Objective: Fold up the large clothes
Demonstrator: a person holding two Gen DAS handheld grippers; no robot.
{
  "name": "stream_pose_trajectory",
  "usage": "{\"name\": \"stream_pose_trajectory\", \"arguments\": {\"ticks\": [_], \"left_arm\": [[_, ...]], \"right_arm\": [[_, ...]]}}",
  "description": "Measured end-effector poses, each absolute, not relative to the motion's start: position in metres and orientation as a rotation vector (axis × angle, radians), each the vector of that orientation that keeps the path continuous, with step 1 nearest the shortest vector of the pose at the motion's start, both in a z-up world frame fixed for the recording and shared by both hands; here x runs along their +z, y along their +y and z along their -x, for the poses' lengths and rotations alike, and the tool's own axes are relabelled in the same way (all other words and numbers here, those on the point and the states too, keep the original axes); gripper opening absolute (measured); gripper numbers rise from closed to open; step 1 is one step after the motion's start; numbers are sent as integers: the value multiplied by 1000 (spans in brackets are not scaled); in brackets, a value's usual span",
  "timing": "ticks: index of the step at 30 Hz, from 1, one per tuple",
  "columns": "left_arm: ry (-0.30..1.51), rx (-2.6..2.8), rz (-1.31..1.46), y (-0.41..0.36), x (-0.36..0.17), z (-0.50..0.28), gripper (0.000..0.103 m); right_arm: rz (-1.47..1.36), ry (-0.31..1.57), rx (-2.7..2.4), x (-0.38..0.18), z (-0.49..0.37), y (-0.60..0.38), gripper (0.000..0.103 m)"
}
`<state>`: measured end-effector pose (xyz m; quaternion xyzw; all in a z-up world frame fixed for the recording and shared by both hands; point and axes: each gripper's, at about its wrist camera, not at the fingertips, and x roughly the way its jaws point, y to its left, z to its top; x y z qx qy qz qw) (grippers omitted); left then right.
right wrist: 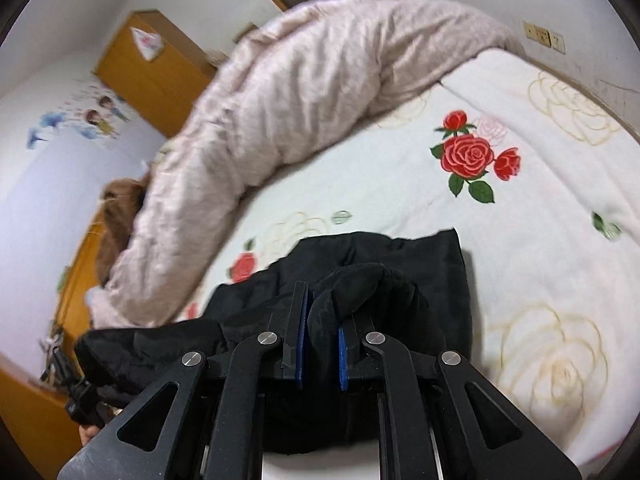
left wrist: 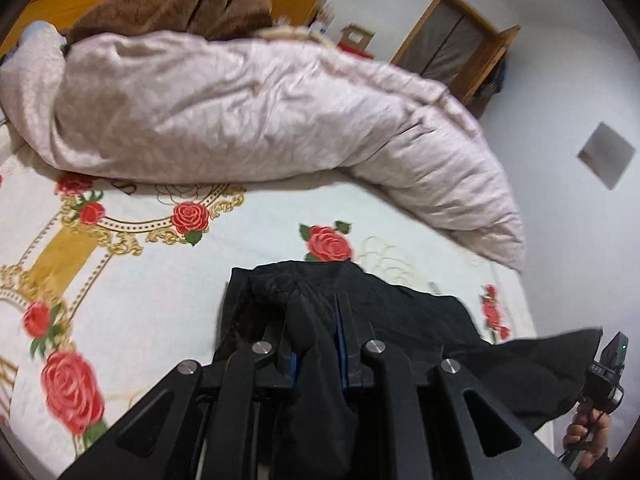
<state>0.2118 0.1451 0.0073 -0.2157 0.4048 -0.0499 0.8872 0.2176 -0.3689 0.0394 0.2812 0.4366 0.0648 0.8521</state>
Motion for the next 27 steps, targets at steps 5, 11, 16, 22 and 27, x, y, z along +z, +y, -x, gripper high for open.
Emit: {"name": "stream_pose_trajectory", "arguments": {"ticks": [5,11,16,22,27], "left_arm": [[961,-55,464,140,-46,-269,21],[991,-78,524,142,-65,-281,25],[932,-138,575,152,-40,-275,43],[796,-116,567,163,1,-270,68],[736,-122,483,160,28,-252,72]], "right_arm": [[-596,1051,81,-16,-282,-369,15],[-684,1079,105,-41,-297,-378,21],[-827,1006,198,-15,-287,-398,65],[-790,805,170,43,-265,-403,75],[-559,789,224,56,-237,-351,75]]}}
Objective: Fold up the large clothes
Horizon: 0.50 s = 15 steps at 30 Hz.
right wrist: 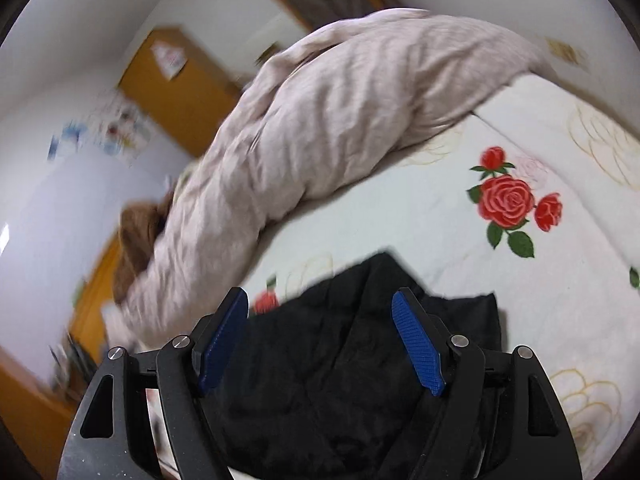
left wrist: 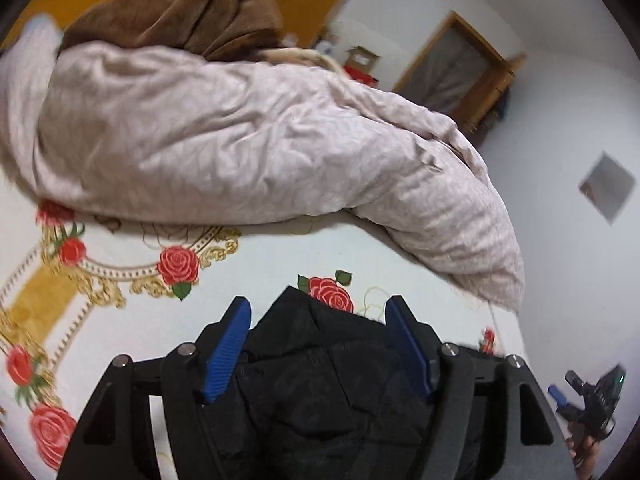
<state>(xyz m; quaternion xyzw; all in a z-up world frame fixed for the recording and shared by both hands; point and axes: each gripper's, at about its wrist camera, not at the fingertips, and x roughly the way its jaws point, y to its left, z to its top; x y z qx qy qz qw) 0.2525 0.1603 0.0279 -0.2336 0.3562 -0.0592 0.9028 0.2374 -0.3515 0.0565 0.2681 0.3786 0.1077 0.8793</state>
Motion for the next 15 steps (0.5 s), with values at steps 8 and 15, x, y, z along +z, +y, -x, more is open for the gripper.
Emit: {"name": "stream_pose_trajectory", "arguments": {"ticks": [8,15], "left_arm": [[901,-332,285,78,-28,-222,72],[941,-300,233,40,-73,-264,72]], "right_arm": [[-255,954,229,-24,-213,-278,75],[-156,967,114,-64,-244,-291,75]]}}
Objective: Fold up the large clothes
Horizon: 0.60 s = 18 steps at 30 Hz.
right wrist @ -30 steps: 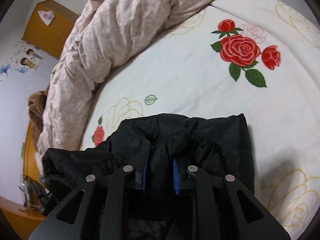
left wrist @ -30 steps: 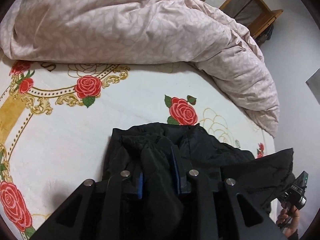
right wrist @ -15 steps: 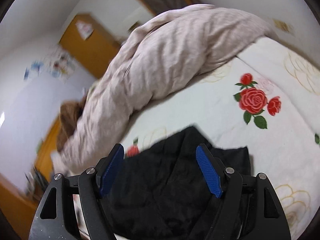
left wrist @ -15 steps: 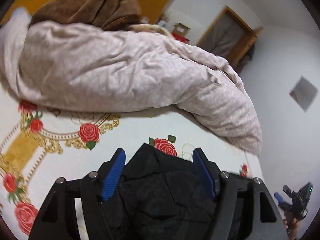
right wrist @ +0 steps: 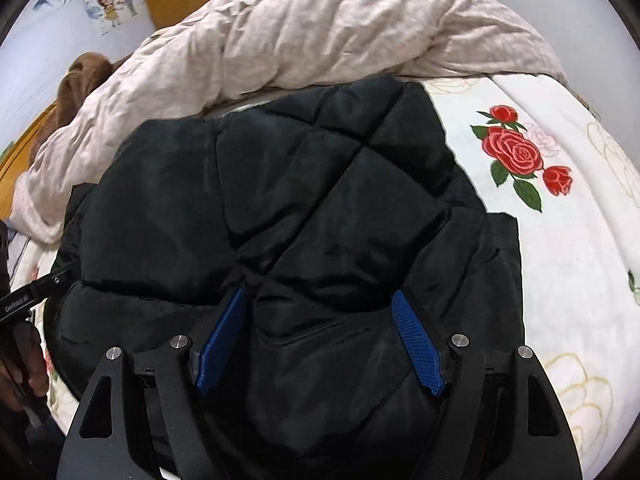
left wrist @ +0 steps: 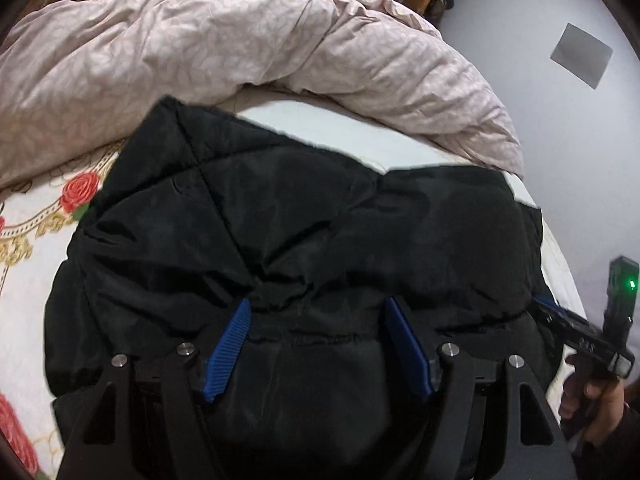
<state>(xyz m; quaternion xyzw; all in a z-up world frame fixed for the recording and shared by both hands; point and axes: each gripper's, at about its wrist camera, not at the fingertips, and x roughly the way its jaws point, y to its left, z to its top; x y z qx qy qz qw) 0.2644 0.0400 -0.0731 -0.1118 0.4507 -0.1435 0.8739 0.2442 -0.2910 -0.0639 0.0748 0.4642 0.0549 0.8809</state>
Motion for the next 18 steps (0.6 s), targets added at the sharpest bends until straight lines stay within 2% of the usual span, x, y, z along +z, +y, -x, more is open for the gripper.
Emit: {"name": "stream_pose_trajectory", "arguments": {"ticks": [5,11,14,18], "left_arm": [[958,-274,175,26,-69,-278,73],[881,-256,149,40,-46,-292,73],[885,-191,110,46,-52,-318,73],[918,-130,87,53,-77,-344,73]], "right_arm": [[-124,985,72,-56,-245,-288,75],[-127,887,104,-15,-260,-279,75],[-131,914,79,-26,-291,-281,75],[-97,1035,-11,-73,-323,-293,75]]}}
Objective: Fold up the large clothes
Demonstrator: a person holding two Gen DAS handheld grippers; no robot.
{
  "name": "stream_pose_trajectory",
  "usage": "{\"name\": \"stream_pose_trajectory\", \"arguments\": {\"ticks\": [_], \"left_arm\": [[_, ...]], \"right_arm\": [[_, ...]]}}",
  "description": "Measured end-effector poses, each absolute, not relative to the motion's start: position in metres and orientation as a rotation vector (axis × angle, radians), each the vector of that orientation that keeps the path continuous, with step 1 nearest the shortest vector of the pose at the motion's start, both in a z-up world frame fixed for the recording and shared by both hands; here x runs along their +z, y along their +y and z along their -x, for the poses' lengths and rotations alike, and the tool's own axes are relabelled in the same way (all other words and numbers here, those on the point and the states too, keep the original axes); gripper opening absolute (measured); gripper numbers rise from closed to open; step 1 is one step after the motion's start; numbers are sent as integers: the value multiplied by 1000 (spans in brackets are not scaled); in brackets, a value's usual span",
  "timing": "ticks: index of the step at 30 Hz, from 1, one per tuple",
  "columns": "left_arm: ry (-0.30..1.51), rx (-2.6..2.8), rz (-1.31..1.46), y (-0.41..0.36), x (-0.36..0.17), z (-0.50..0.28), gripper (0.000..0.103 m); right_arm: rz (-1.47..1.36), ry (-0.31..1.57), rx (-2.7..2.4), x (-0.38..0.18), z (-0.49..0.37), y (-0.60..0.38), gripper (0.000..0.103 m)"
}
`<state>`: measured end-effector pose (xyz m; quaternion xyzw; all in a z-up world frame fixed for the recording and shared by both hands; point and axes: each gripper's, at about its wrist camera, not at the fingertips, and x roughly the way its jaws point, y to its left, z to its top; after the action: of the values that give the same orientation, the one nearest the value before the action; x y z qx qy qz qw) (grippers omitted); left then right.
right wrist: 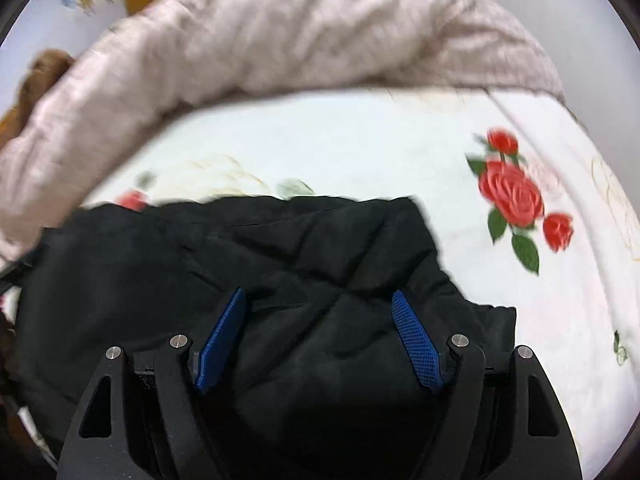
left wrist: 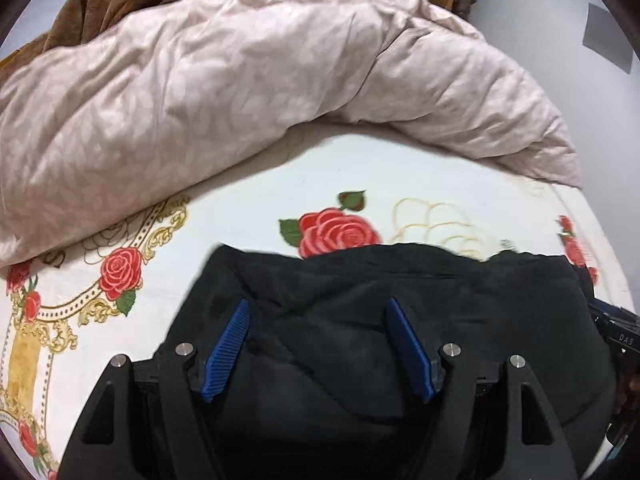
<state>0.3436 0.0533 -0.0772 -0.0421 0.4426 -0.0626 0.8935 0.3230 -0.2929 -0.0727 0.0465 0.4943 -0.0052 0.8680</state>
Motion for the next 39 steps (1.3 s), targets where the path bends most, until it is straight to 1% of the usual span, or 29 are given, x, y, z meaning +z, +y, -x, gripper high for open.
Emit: {"name": "stream_pose_trajectory", "arguments": {"ticks": [6,15,19,22,25,27,30,33,39], "left_arm": [[884,-97,109,56,-110,-344,75],[884,-83,99,54,-113,-350,75],[910,-77,75,54,-90,-347,73],[855,-141,96,44,-58,-334,72],[804,-249,60,8,-33,-324,72],[810,-330,58,-20,-29,-322,72],[866,-375,20,-59,-46,-333,72],[952,-365,-21,-82,-79,-350,72],[970,-345,-18,-92,-108,-362,75]], "right_arm": [[-134,1023,-66,-98,-322,-302,74],[-127,1004,-95,-104,-330,-302,74],[-122,1002,-97,-80,-324,-303,74],[-149,932,-70,-45,-310,-299,74],[-151,874,-3,-20,-300,-280,74],[-143,889,32,-20,-304,-270,74],[-119,948,-1,-40,-315,-271,74],[-133,1010,-52,-68,-325,-293,74],[-164,1011,-82,-97,-330,-316,73]]}}
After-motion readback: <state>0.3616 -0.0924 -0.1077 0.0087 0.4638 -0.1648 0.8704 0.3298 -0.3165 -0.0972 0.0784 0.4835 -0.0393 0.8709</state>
